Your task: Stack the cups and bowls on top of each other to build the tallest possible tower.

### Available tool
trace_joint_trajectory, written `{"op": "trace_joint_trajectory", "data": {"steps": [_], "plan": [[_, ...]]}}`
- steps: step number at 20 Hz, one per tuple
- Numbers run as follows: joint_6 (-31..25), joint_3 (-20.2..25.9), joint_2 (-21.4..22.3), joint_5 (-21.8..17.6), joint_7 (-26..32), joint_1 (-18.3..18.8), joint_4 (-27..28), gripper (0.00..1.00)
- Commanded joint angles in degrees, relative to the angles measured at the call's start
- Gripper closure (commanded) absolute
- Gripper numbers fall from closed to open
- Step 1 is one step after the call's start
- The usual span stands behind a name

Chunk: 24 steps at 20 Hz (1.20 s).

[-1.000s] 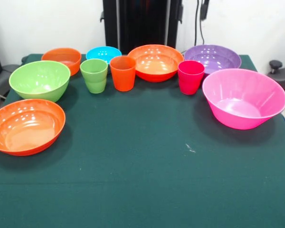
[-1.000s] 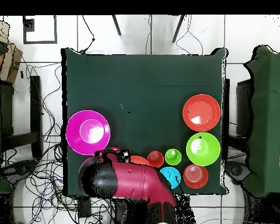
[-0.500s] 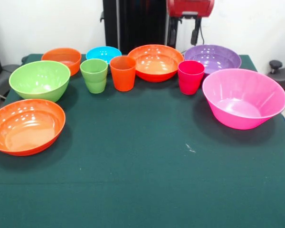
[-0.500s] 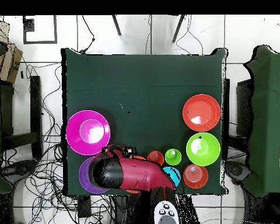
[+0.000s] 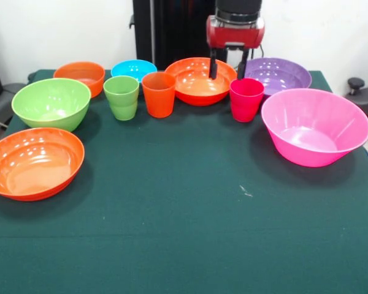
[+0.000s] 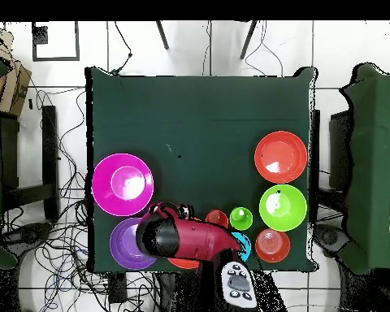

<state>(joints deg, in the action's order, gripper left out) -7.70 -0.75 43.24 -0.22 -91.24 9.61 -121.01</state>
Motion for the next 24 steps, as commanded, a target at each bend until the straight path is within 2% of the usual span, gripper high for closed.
{"op": "trace_joint_trajectory", "data": {"steps": [1,6,14,24], "plan": [[3.62,4.92,-3.86,-3.94,-5.76,2.55,1.55,0.0],[2.09,5.03,-0.96,-5.42,-4.98,4.42,-0.57,0.0],[3.72,4.98,-0.35,-6.0,-7.27,3.63,-2.66,0.0],[1.1,4.38,2.55,-5.17,-7.75,2.54,-3.38,0.0]]}}
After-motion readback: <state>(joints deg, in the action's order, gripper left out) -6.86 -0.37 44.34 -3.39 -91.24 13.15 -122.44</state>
